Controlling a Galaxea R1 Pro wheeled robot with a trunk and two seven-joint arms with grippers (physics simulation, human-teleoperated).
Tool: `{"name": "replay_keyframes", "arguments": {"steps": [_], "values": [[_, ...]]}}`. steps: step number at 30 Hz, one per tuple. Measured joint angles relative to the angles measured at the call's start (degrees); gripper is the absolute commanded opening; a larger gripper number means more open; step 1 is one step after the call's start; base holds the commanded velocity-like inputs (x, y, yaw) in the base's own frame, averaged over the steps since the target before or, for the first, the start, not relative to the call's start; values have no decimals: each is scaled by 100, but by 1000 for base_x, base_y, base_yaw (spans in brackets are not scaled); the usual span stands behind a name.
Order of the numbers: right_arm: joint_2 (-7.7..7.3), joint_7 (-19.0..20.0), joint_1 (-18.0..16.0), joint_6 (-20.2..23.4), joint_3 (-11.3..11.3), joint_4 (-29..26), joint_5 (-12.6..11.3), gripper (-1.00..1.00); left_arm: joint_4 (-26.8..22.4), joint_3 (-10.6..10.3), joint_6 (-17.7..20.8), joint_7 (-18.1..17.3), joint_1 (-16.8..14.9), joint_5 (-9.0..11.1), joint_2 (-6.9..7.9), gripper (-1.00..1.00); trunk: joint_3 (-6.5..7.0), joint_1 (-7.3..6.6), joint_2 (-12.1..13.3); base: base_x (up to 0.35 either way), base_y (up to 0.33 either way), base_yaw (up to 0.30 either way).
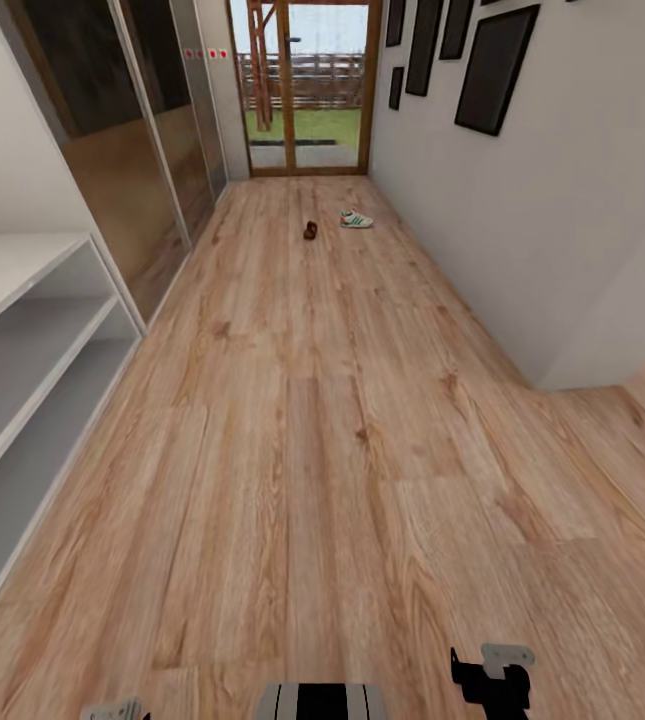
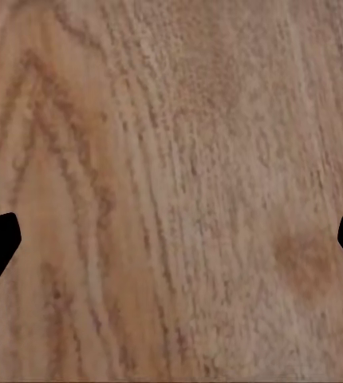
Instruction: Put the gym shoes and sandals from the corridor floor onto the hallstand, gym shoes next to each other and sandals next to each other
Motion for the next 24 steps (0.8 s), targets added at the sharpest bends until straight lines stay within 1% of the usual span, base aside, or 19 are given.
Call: {"name": "replay_keyframes", "arguments": {"steps": [24], "values": [[0,0,0,0,0,0,0,100,0,0,0,0,0,0,4,100,0,0,0,338,0,0]]}}
